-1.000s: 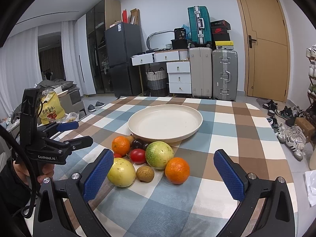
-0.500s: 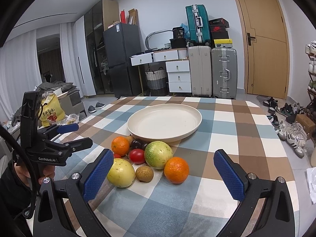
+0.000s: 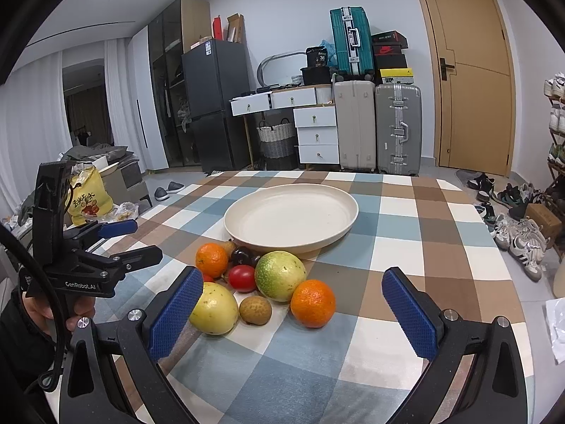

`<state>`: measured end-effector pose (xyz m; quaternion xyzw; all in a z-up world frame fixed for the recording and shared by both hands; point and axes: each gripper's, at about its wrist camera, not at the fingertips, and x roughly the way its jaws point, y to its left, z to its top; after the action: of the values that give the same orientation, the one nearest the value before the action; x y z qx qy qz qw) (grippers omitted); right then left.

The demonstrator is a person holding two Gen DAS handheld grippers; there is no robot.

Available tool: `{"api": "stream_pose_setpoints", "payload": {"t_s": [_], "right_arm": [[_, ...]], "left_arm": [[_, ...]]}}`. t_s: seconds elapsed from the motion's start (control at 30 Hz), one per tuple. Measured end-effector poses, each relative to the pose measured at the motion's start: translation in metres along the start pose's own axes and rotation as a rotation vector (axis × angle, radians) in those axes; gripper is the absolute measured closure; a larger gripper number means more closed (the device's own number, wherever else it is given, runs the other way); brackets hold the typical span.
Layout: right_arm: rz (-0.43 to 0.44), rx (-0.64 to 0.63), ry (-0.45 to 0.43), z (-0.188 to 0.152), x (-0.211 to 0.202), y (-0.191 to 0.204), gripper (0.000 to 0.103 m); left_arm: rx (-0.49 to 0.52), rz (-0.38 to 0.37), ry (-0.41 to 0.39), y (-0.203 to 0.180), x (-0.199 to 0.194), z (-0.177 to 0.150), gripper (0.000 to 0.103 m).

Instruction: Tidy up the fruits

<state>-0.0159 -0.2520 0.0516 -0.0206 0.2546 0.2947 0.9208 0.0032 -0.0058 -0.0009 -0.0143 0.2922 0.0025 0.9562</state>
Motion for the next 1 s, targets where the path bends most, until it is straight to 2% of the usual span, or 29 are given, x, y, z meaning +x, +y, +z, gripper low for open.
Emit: {"api": "stream_pose_setpoints", "payload": {"t_s": [0.5,0.83,1.0], "right_arm": [[-0.032,0.027,0.029,0.002,0.007,-0.004,0.0],[-0.087,0.056,0.115,0.004,0.023,-0.012,0.0],[-0.065,0.062,0.177,0.005,0.031,-0.019,0.0]], "left_arm": [[0.001,0.001,0.001,0.0,0.001,-0.001,0.001],[-0.013,-0.017,-0.004,-0.001,0.004,0.001,0.001],[-0.01,-0.021,0.014,-0.004,0.01,0.007,0.001]]}}
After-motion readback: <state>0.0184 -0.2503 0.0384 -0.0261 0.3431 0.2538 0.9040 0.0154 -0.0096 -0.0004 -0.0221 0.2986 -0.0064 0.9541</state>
